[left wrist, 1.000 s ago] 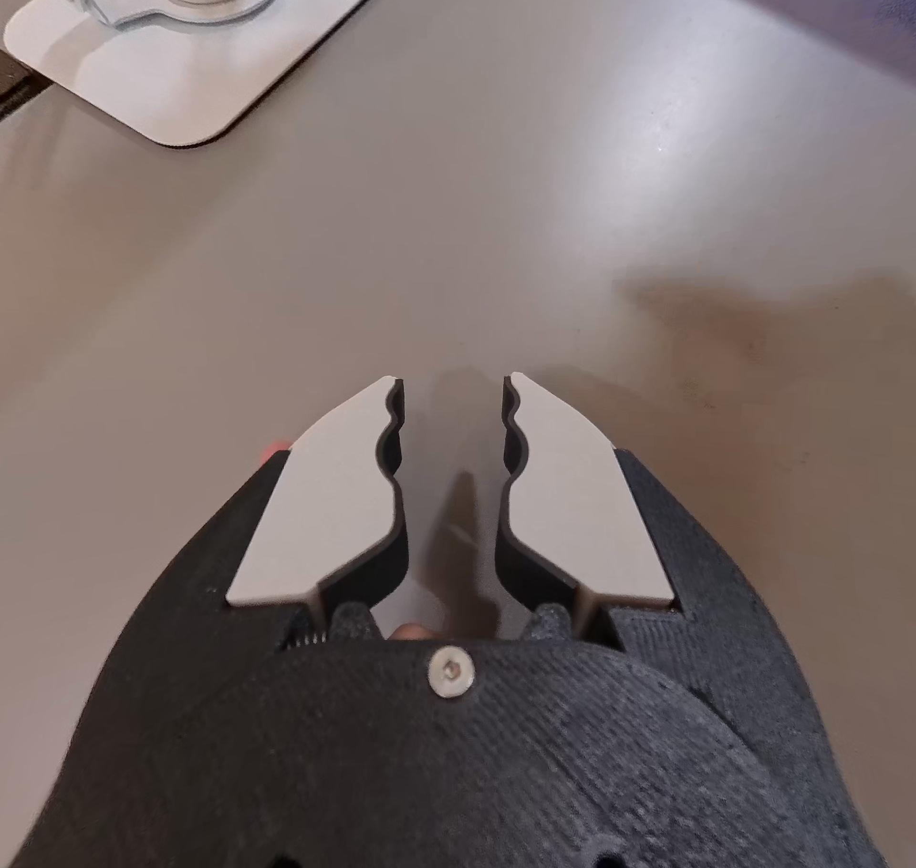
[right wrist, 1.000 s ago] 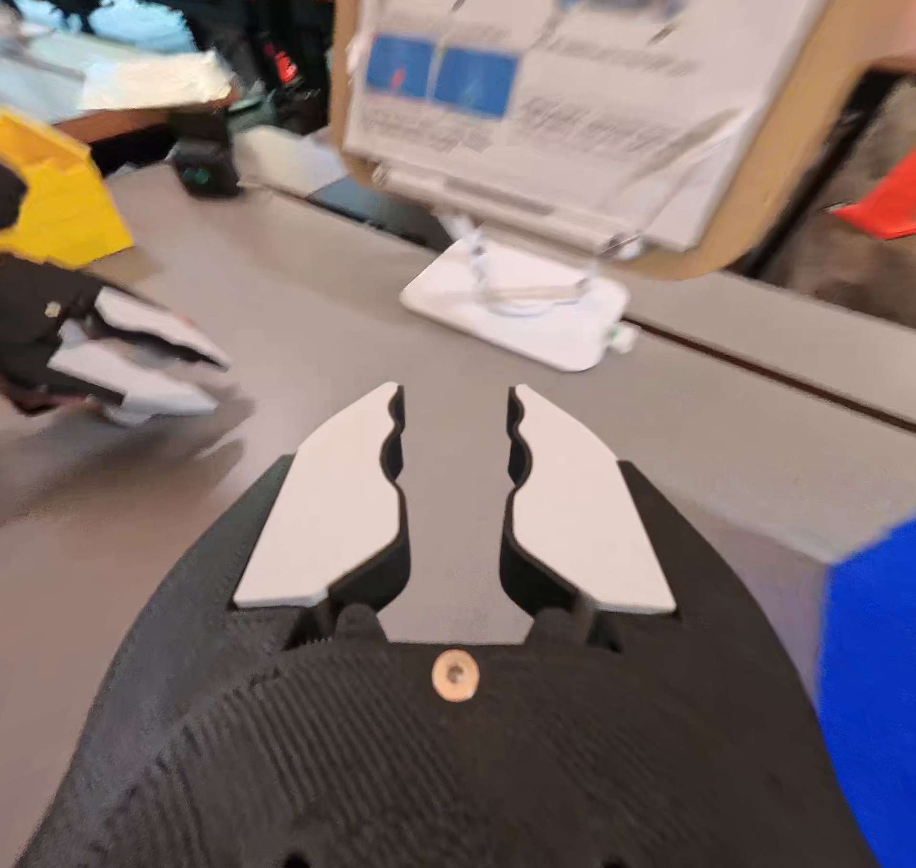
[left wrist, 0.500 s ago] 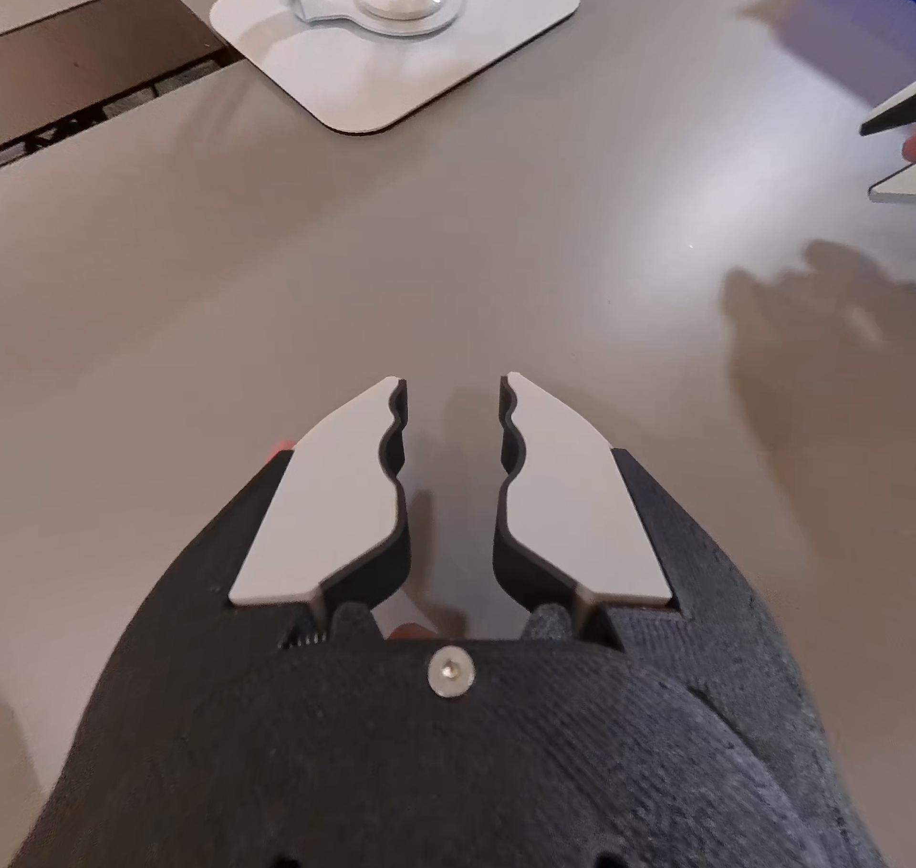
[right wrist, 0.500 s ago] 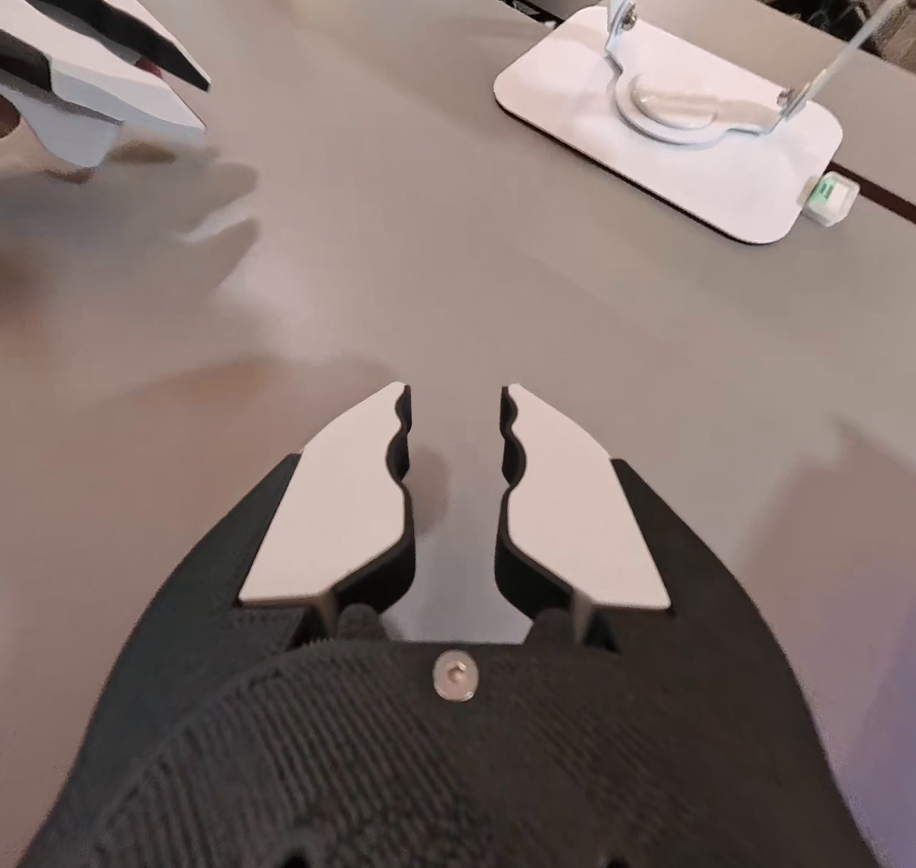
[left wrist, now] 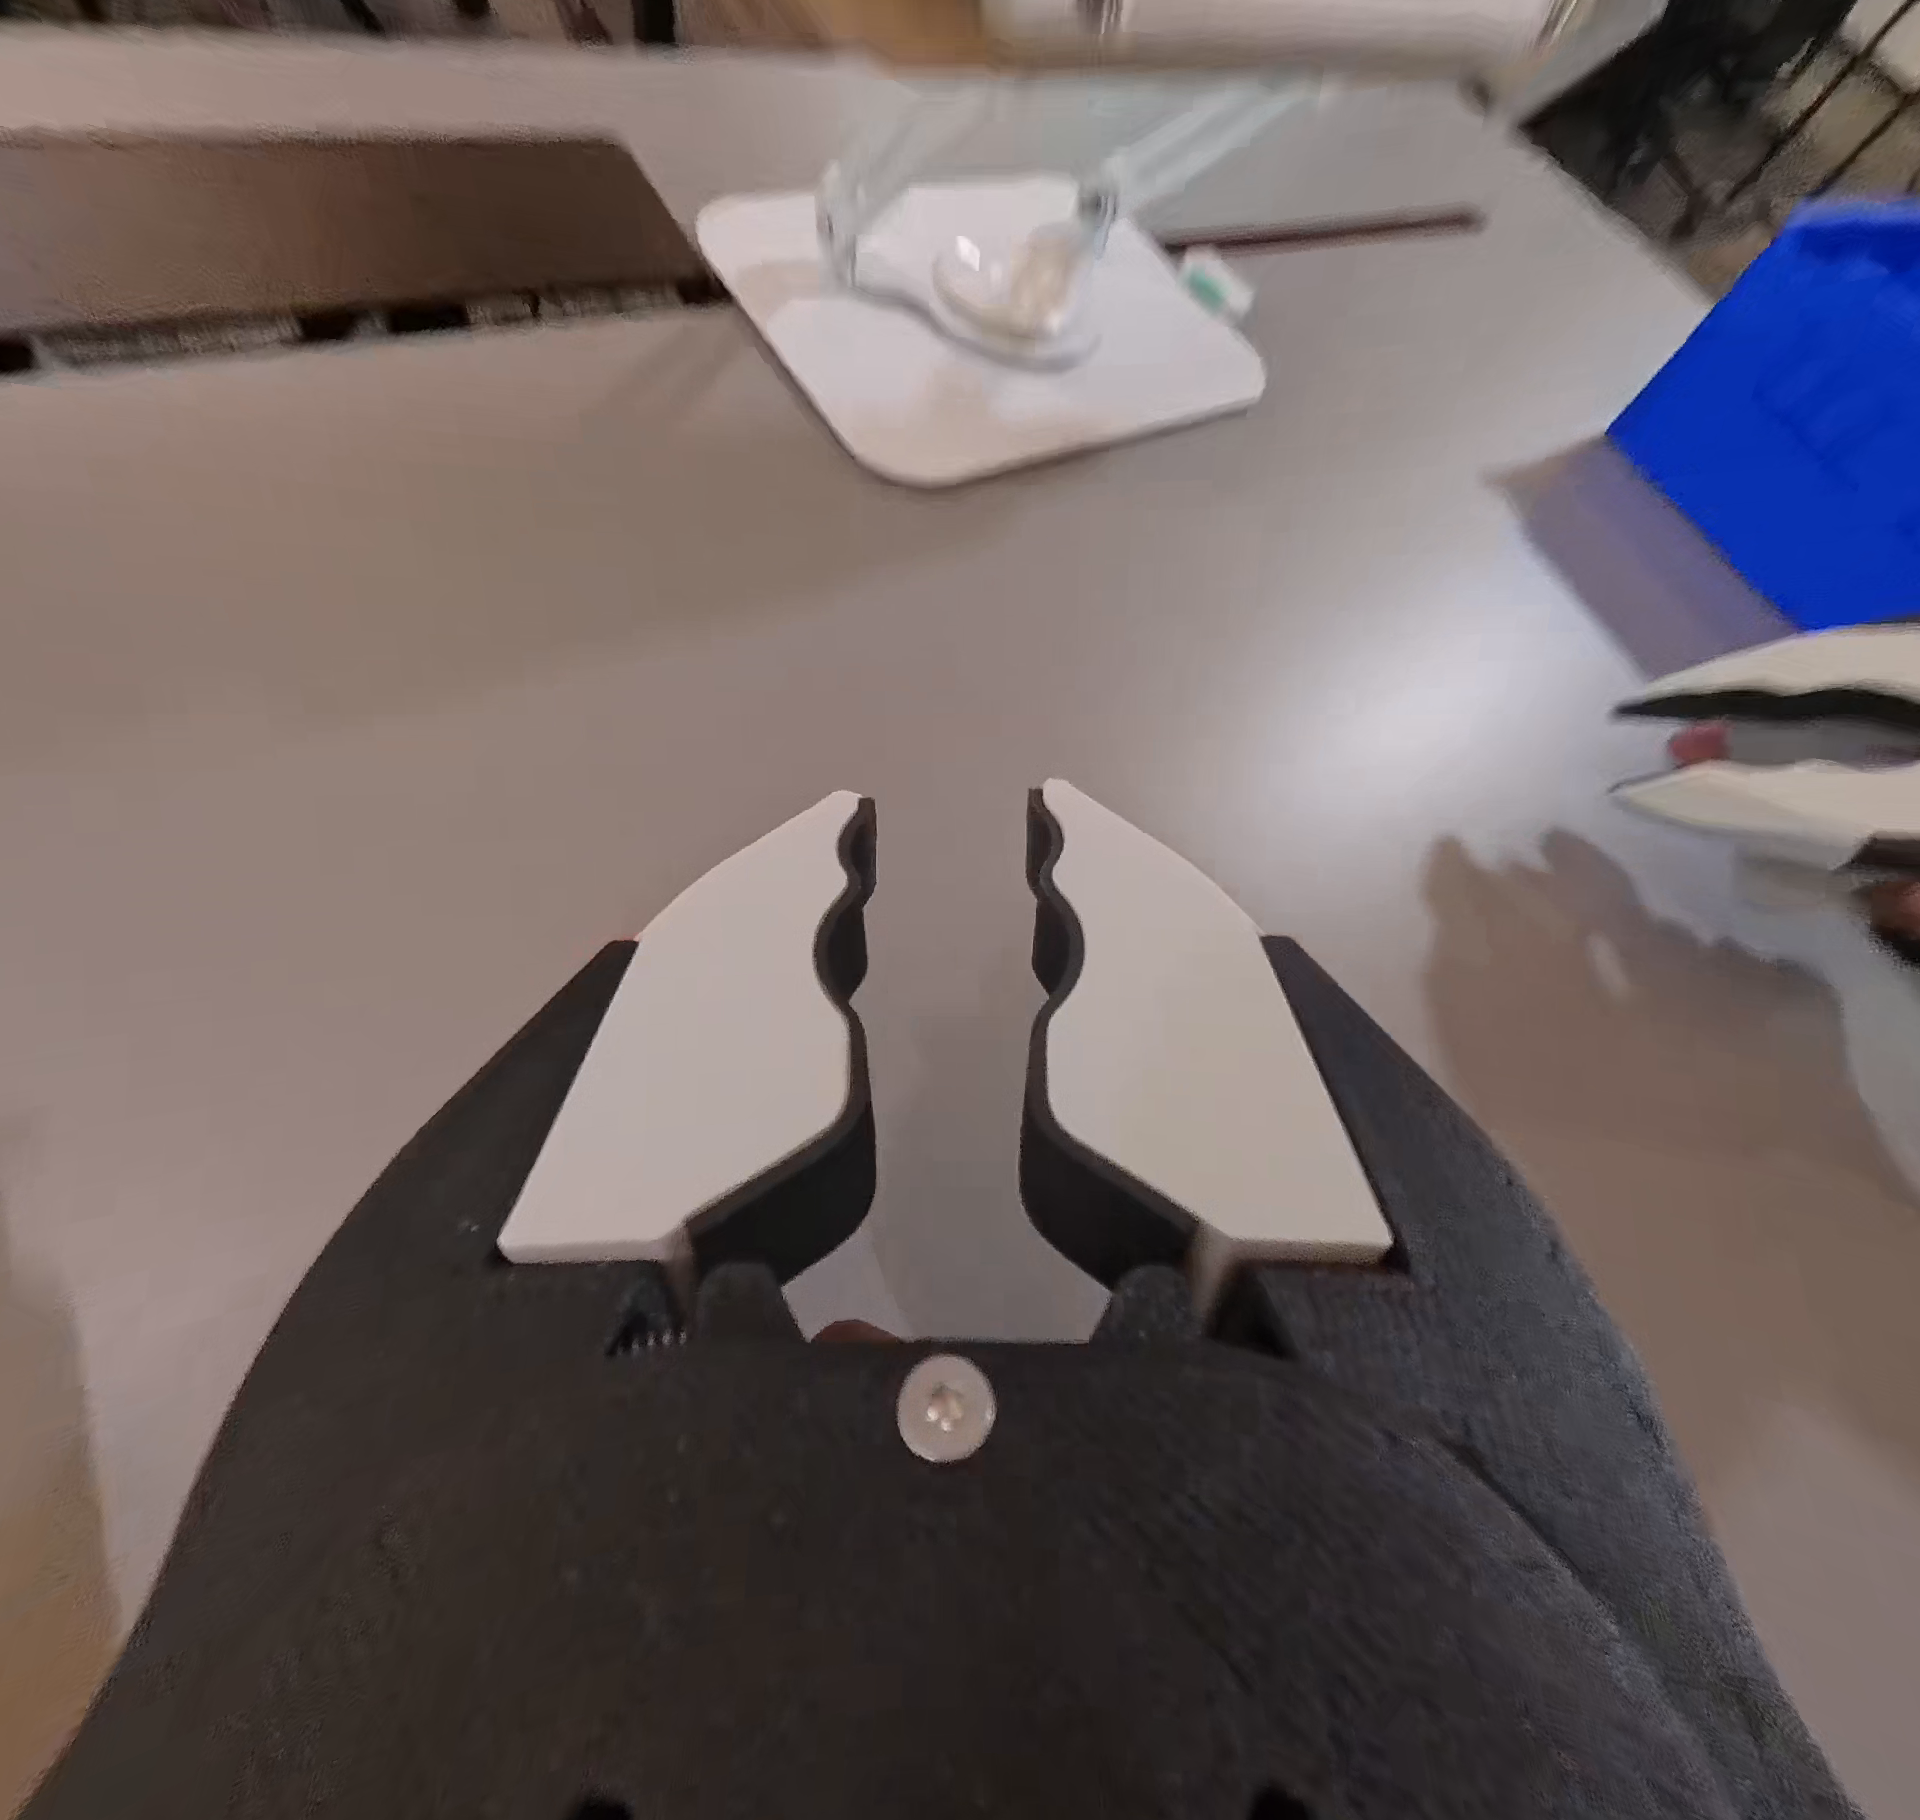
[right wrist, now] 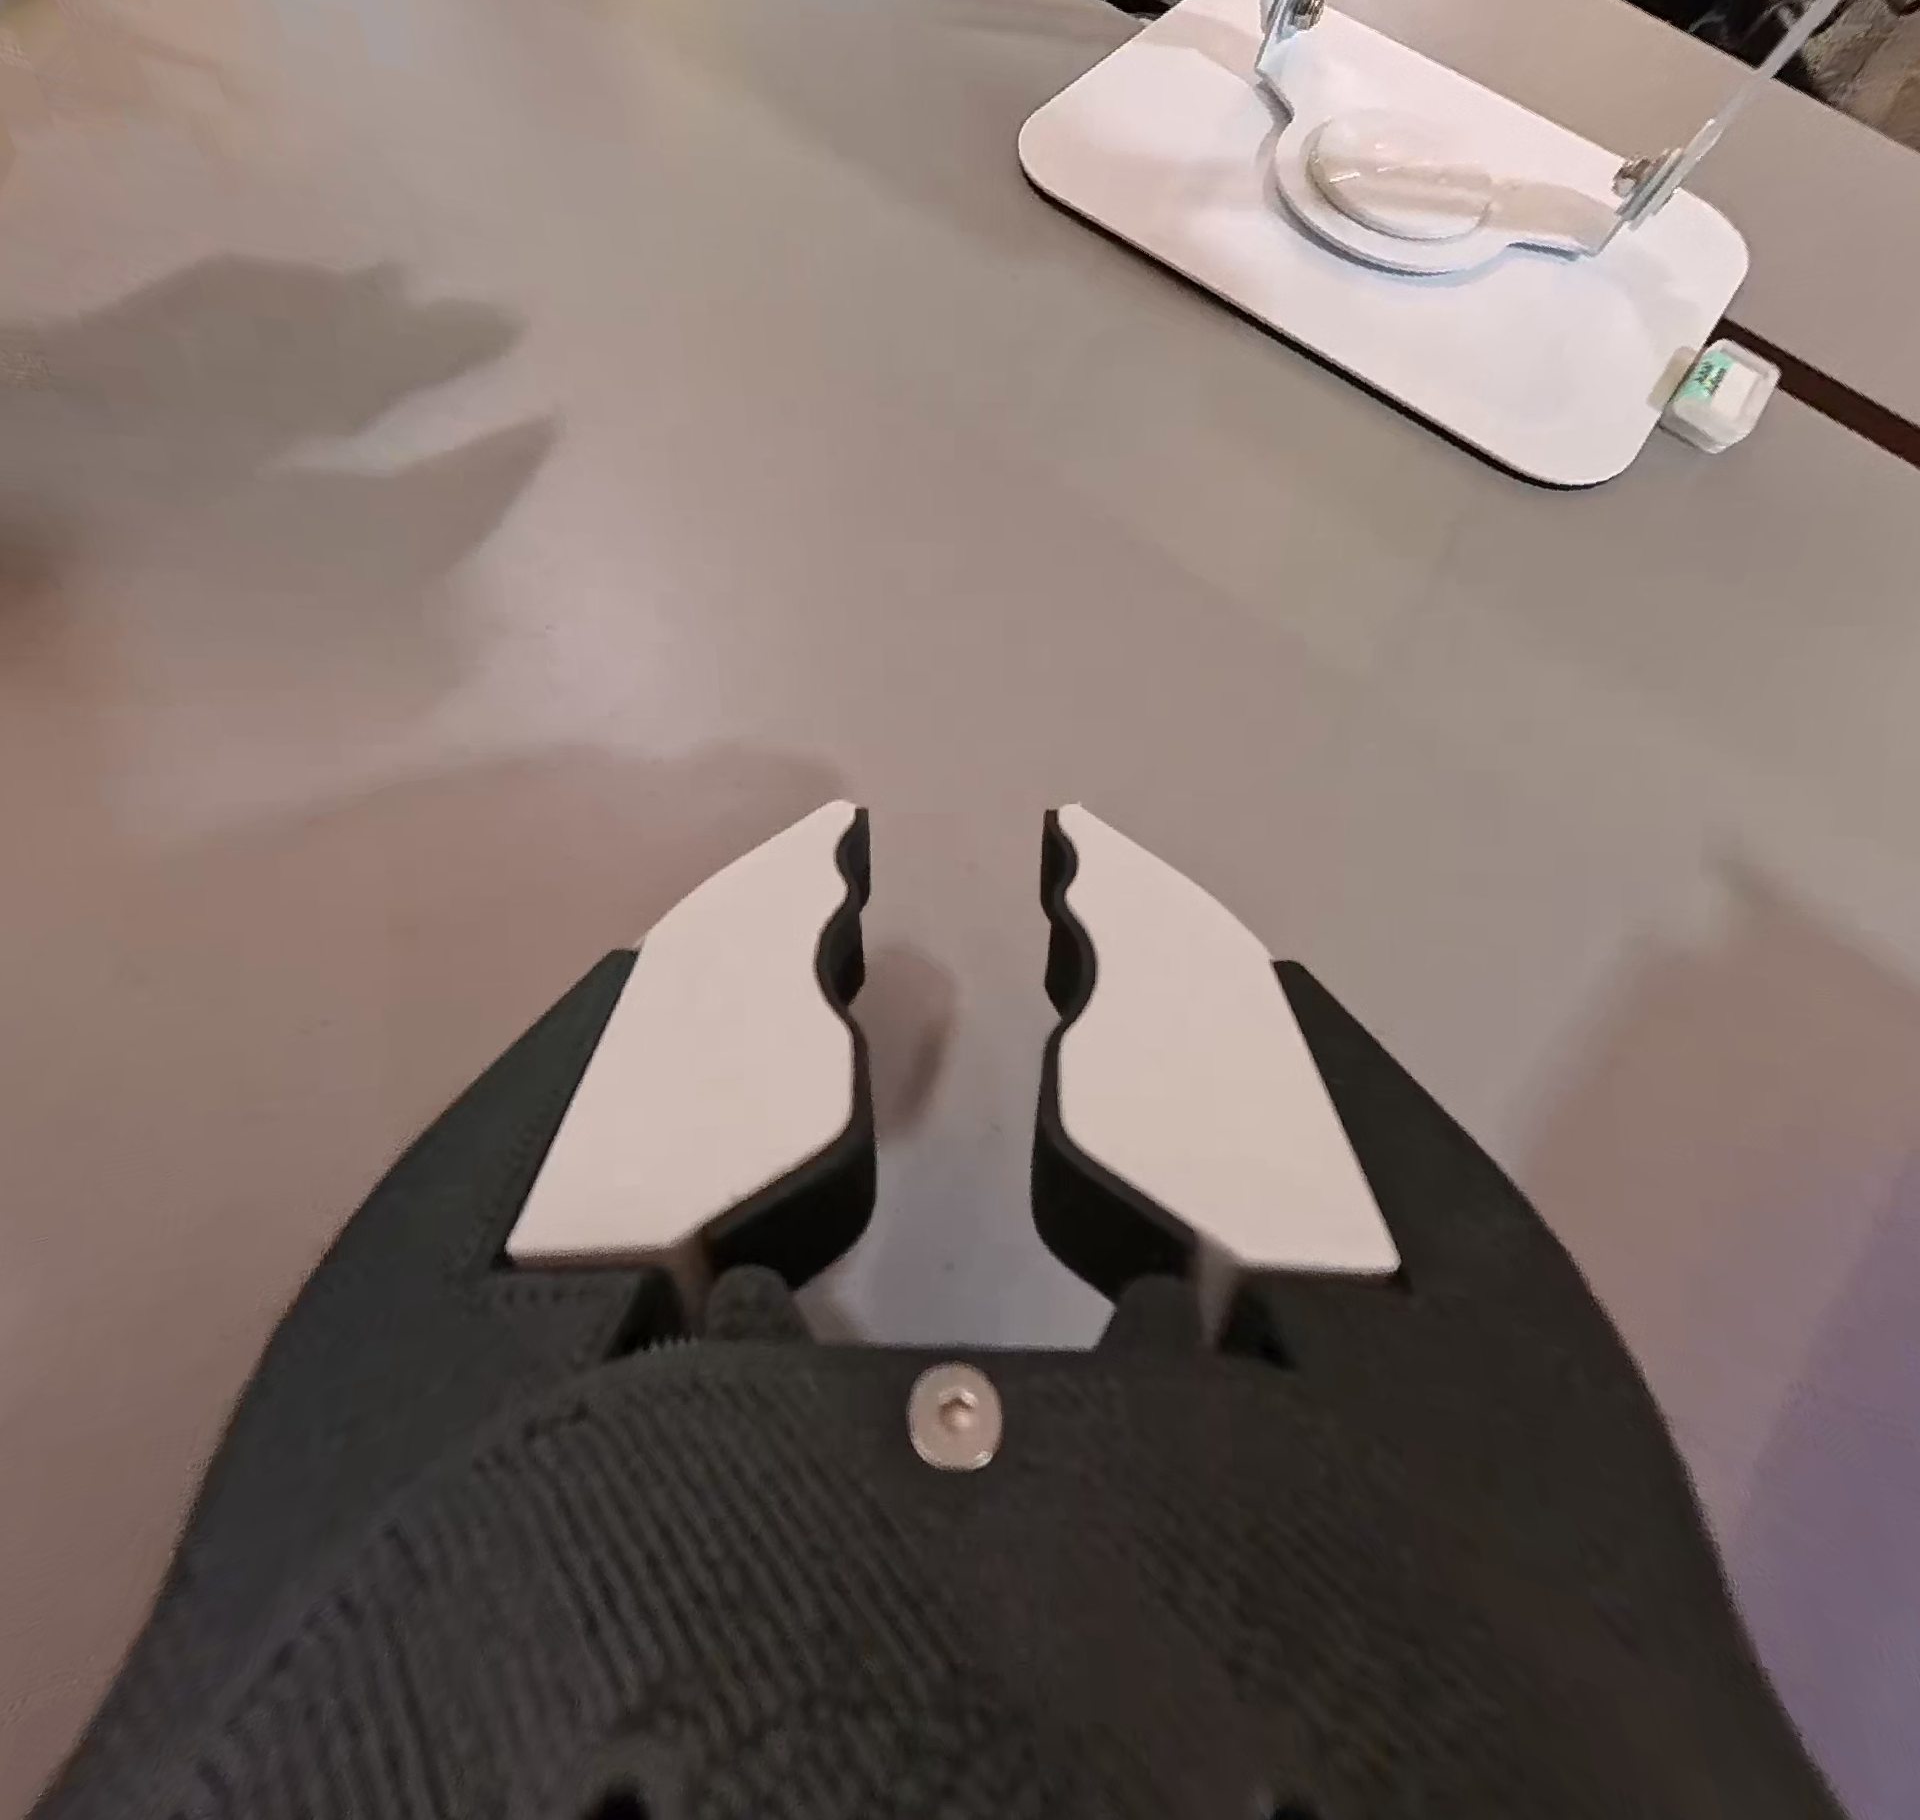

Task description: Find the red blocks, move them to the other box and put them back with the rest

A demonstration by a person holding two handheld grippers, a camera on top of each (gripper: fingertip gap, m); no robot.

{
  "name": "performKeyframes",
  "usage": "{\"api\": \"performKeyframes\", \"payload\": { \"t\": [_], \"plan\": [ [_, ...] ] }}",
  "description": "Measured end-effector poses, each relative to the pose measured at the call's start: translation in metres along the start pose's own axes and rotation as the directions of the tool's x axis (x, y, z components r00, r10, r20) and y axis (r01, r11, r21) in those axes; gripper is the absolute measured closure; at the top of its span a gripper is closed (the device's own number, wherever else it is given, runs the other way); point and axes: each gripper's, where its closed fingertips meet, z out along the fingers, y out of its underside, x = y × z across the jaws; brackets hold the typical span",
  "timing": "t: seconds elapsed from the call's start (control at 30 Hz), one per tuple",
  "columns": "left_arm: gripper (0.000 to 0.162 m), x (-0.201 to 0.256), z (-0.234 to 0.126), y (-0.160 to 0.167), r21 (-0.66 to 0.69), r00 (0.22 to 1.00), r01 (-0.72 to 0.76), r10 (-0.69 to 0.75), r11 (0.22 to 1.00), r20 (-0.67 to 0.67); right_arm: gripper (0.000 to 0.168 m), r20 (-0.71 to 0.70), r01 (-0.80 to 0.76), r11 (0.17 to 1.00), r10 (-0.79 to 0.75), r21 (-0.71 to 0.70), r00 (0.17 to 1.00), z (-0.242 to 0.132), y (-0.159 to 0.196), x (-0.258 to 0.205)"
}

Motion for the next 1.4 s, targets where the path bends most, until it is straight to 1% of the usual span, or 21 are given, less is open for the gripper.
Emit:
{"api": "performKeyframes", "payload": {
  "t": [0.13,0.2,0.27,0.33,0.4,0.43,0.53,0.6,0.67,0.73,0.87,0.97,1.03,1.1,1.17,1.4],
  "plan": [
    [0.130,-0.008,-0.055,-0.060,0.160,0.999,0.015,-0.021,0.987,0.039,0.137,-0.006,0.024,1.000,-0.024,-0.002,1.000,0.001,0.001,0.001],
    [0.128,-0.029,-0.089,-0.083,0.234,0.993,0.006,-0.033,0.972,0.109,0.138,-0.001,0.029,1.000,-0.029,-0.002,1.000,0.003,0.000,0.000],
    [0.127,-0.059,-0.124,-0.095,0.290,0.975,-0.005,-0.060,0.957,0.216,0.138,0.008,0.036,0.999,-0.036,0.000,0.999,0.007,-0.003,-0.001],
    [0.126,-0.097,-0.158,-0.093,0.308,0.932,-0.014,-0.099,0.951,0.347,0.139,0.024,0.046,0.999,-0.046,0.003,0.999,0.011,-0.007,-0.005],
    [0.129,-0.142,-0.196,-0.079,0.293,0.842,0.009,-0.165,0.956,0.513,0.139,0.042,0.063,0.998,-0.063,0.004,0.997,0.016,-0.011,-0.011],
    [0.130,-0.158,-0.215,-0.073,0.298,0.805,0.012,-0.186,0.954,0.564,0.139,0.050,0.074,0.997,-0.074,0.004,0.996,0.019,-0.013,-0.014],
    [0.129,-0.192,-0.260,-0.050,0.322,0.736,0.074,-0.270,0.944,0.621,0.139,0.069,0.114,0.993,-0.114,0.004,0.991,0.026,-0.017,-0.024],
    [0.132,-0.207,-0.278,-0.033,0.342,0.715,0.127,-0.325,0.931,0.619,0.140,0.080,0.133,0.991,-0.133,0.001,0.988,0.031,-0.019,-0.028],
    [0.138,-0.214,-0.283,-0.019,0.348,0.728,0.162,-0.350,0.923,0.589,0.140,0.093,0.141,0.990,-0.140,-0.002,0.986,0.035,-0.020,-0.033],
    [0.139,-0.219,-0.278,-0.003,0.317,0.738,0.204,-0.358,0.926,0.572,0.140,0.101,0.142,0.990,-0.141,-0.001,0.985,0.038,-0.022,-0.036],
    [0.138,-0.230,-0.263,0.025,0.181,0.733,0.223,-0.287,0.958,0.616,0.140,0.100,0.143,0.990,-0.142,-0.002,0.985,0.039,-0.023,-0.038],
    [0.135,-0.227,-0.242,0.045,0.044,0.772,0.251,-0.227,0.967,0.593,0.140,0.086,0.145,0.989,-0.144,-0.006,0.986,0.039,-0.022,-0.036],
    [0.133,-0.223,-0.227,0.060,-0.047,0.799,0.280,-0.206,0.959,0.565,0.140,0.079,0.138,0.990,-0.137,-0.008,0.987,0.038,-0.022,-0.034],
    [0.128,-0.216,-0.212,0.072,-0.111,0.825,0.333,-0.232,0.936,0.516,0.140,0.074,0.129,0.992,-0.128,-0.011,0.989,0.037,-0.020,-0.033],
    [0.126,-0.214,-0.203,0.080,-0.151,0.836,0.371,-0.258,0.916,0.484,0.140,0.063,0.125,0.992,-0.124,-0.013,0.990,0.035,-0.018,-0.030],
    [0.125,-0.231,-0.189,0.100,-0.336,0.829,0.341,-0.112,0.878,0.548,0.140,0.014,0.100,0.995,-0.100,-0.014,0.995,0.021,-0.010,-0.017]
  ]
}}
